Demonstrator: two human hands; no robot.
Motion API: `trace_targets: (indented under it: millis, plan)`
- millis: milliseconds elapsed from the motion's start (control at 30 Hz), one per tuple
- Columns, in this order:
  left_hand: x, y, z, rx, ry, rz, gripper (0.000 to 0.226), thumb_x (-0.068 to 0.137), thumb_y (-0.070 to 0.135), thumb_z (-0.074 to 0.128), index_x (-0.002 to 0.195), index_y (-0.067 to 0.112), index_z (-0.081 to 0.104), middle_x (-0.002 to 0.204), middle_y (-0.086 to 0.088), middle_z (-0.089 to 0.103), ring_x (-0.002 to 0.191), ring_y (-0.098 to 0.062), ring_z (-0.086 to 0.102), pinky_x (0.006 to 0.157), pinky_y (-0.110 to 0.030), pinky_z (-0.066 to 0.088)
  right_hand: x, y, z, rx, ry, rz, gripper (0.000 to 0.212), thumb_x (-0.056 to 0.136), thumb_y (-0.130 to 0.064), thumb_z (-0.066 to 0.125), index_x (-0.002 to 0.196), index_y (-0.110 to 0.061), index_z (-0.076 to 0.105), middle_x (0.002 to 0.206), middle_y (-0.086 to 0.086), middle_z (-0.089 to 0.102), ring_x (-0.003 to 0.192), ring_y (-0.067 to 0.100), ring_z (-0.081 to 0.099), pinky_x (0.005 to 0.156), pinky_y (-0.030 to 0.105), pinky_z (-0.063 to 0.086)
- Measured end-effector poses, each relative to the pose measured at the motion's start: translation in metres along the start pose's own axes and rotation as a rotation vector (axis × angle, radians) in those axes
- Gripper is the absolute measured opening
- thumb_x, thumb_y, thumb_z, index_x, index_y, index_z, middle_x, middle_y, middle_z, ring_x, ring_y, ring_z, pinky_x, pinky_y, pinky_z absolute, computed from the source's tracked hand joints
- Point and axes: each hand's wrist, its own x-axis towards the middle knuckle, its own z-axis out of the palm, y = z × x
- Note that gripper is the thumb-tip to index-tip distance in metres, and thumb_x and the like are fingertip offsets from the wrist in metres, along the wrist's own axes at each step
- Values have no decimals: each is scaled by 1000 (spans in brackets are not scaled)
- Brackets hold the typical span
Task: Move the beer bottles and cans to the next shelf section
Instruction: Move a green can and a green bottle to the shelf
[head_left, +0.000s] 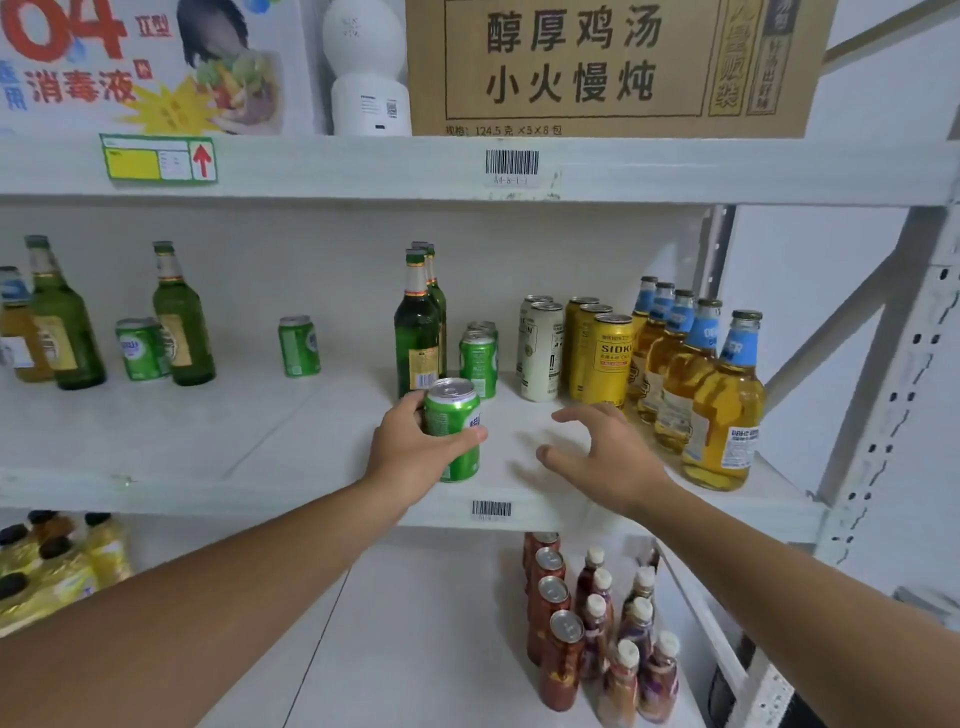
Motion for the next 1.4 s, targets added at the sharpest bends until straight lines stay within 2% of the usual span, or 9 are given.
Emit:
trace_targets:
  millis: [67,200,400,500,667,833,1133,1300,1400]
  plan:
    - [14,-5,9,-6,6,18,48,74,31,100,114,34,73,107,12,81,100,-9,77,93,-36,64,6,2,-2,-28,19,-7,58,90,-52,75,143,-31,63,149,0,52,134,21,55,111,38,46]
    - [38,-10,31,61,40,33,44,76,31,98,113,27,75,102,11,78,89,-3,72,73,-21,55,17,4,4,-26,2,-13,56,90,-52,75,142,-33,63,148,-1,52,132,20,55,112,40,47]
    - [74,-13,57,291,100,-13,47,76,47,95,112,26,73,100,7,75,83,-11,68,68,-27,49,42,9,16,43,-29,-68,54,90,-46,77,141,-34,62,146,-4,50,131,15,54,104,29,43]
    - [89,-14,69,381,153,-38,49,76,53,92,113,27,74,101,5,76,87,-19,69,71,-29,49,54,13,21,83,-38,-88,53,90,-44,78,140,-35,63,144,-5,50,129,12,54,99,24,40]
    - [113,-20,85,419,211,-77,54,75,55,92,114,23,74,103,-1,77,89,-25,72,77,-34,58,68,22,24,129,-47,-95,52,90,-43,78,139,-35,63,142,-7,49,126,9,53,102,27,43]
    - [130,-24,93,430,244,-125,54,78,53,92,116,20,72,102,-2,74,85,-25,66,73,-32,51,75,31,26,151,-60,-87,47,91,-44,78,135,-35,65,139,-9,48,123,9,54,105,29,45]
    - [147,-32,95,400,217,-131,56,77,51,93,117,19,72,108,-4,77,96,-28,73,85,-39,62,76,40,31,134,-56,-94,41,92,-44,77,130,-35,67,136,-10,49,117,5,53,99,23,42]
    - [147,-31,93,374,188,-101,55,78,49,94,118,17,72,109,-4,77,100,-28,73,91,-43,62,72,38,29,125,-59,-80,41,93,-45,76,131,-35,66,137,-10,48,120,6,52,100,24,43]
    - [146,-28,93,373,177,-95,56,80,49,93,119,15,73,112,-6,77,98,-26,71,87,-39,60,67,35,26,122,-57,-65,40,93,-45,76,131,-35,66,138,-10,48,120,7,53,99,25,42]
